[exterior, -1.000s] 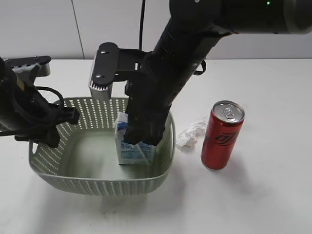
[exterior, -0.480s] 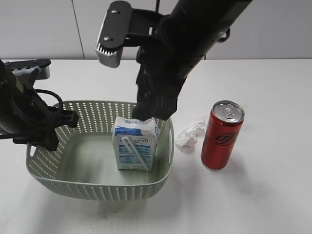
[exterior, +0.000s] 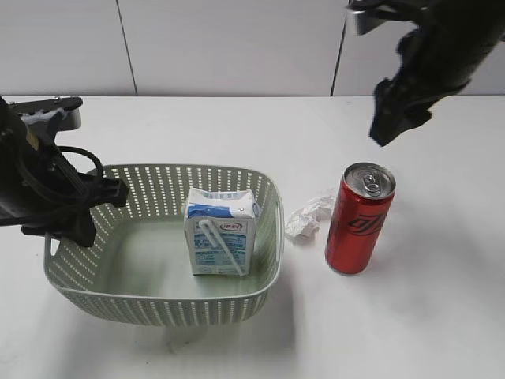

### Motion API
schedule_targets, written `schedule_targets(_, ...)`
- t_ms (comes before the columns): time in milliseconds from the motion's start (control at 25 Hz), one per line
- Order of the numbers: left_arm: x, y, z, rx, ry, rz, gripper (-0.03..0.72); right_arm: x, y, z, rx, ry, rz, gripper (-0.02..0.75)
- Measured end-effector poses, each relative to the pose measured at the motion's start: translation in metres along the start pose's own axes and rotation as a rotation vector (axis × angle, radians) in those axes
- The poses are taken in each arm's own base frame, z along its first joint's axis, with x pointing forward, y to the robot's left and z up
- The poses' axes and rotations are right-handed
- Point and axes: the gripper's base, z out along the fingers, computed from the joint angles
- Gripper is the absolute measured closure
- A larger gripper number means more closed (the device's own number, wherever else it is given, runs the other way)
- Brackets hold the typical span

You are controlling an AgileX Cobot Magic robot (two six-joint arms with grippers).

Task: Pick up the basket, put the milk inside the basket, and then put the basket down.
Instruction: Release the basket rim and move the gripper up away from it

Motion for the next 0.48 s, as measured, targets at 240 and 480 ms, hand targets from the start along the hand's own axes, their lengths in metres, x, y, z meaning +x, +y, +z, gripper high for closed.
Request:
schedule_targets(240, 0.0, 0.0, 0.0, 0.0, 0.005, -0.002, 0.69, 0.058, -0.09, -0.011, -0.021, 0.032, 0.451, 0.177)
schedule_targets(480, 0.001, 0.0, 0.0, -0.001, 0.011, -0.003, 0.69, 0.104, -0.117, -0.022, -0.041, 0.124, 0.625, 0.178)
